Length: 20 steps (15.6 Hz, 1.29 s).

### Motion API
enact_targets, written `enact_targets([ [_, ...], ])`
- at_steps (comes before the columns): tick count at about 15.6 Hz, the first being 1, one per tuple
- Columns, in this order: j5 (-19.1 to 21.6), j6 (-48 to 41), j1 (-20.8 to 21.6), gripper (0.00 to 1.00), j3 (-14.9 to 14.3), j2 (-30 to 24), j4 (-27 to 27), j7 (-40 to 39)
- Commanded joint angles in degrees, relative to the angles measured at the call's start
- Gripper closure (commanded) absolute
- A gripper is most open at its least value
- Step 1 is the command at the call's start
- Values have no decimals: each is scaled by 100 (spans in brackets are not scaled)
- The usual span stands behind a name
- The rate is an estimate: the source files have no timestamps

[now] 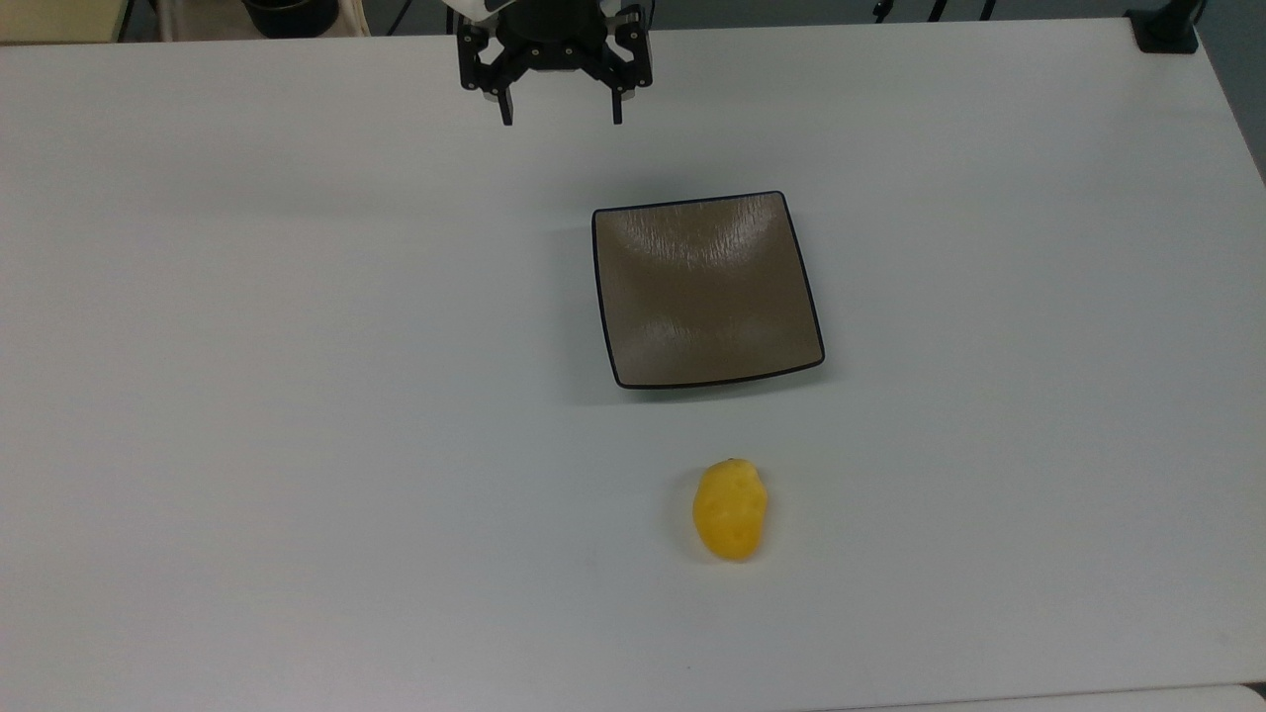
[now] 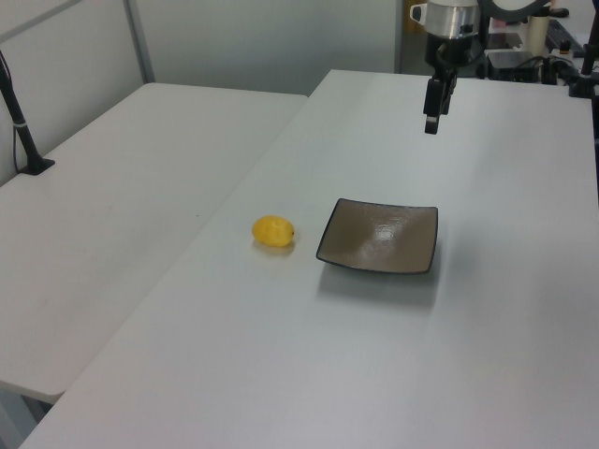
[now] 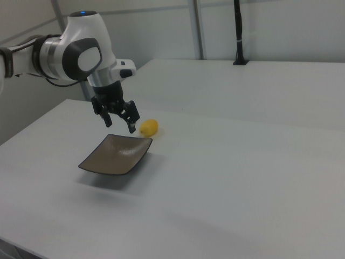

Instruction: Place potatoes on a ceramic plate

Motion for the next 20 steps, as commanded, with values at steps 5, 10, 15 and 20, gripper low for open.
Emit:
enact_targets([
  [5, 424, 873, -15, 0, 4, 617, 420, -106],
  [10, 345, 1812, 12, 0, 136, 1592, 1070, -124],
  [15, 56, 1920, 178, 0, 198, 2726, 2423, 384],
  [20, -278, 2937, 495, 0, 215, 3175, 2610, 1965],
])
